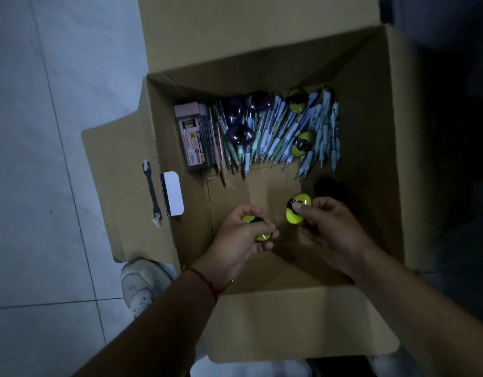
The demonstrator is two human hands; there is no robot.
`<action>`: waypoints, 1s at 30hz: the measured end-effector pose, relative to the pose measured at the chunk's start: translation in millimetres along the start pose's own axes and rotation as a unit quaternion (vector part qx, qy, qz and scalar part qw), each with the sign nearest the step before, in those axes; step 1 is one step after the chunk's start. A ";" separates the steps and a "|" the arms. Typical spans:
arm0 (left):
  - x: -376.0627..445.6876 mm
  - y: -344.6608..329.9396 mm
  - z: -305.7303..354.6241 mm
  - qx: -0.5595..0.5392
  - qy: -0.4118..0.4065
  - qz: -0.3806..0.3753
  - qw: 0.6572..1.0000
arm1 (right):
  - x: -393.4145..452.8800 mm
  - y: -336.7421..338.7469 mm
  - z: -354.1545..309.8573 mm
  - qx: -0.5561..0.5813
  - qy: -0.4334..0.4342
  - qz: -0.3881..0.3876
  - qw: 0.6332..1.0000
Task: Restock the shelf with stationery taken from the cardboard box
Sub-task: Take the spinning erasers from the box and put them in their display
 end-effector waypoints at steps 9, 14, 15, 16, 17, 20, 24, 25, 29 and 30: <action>-103.2 -48.8 79.3 0.138 -0.043 -0.110 0.983 | -128.9 -15.9 -43.3 0.113 0.026 -0.115 0.986; -193.6 -65.1 149.6 0.283 -0.130 -0.105 0.945 | -227.1 -25.1 -80.2 0.069 0.072 -0.126 0.987; -215.8 -67.9 166.9 0.310 -0.150 -0.107 0.933 | -249.9 -26.4 -87.6 0.050 0.082 -0.125 0.987; -244.2 -72.4 190.3 0.329 -0.170 -0.115 0.922 | -280.9 -27.9 -100.2 0.028 0.099 -0.123 0.987; -267.3 -75.5 206.6 0.337 -0.182 -0.121 0.916 | -306.1 -29.5 -109.4 0.014 0.110 -0.121 0.986; -339.8 -83.2 253.3 0.351 -0.207 -0.136 0.903 | -387.6 -33.0 -138.4 -0.004 0.144 -0.117 0.983; -474.0 -88.9 322.9 0.343 -0.245 -0.159 0.893 | -543.3 -48.0 -183.7 -0.056 0.218 -0.105 0.969; -507.3 -88.1 339.2 0.350 -0.261 -0.160 0.885 | -582.4 -53.8 -191.6 -0.071 0.231 -0.109 0.964; -634.0 -77.3 389.6 0.370 -0.315 -0.169 0.858 | -718.9 -78.5 -199.1 -0.086 0.245 -0.124 0.958; -663.0 -73.2 399.0 0.377 -0.333 -0.170 0.848 | -746.1 -85.2 -196.3 -0.082 0.243 -0.126 0.958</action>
Point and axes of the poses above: each hand's wrist, its own x-axis towards the middle knuckle, its own y-axis out of the back of the hand, z = x × y, the point moved 9 cm from there along x, towards the middle knuckle, and after that the axes turned 9 degrees about -y, right-handed, at the moved point
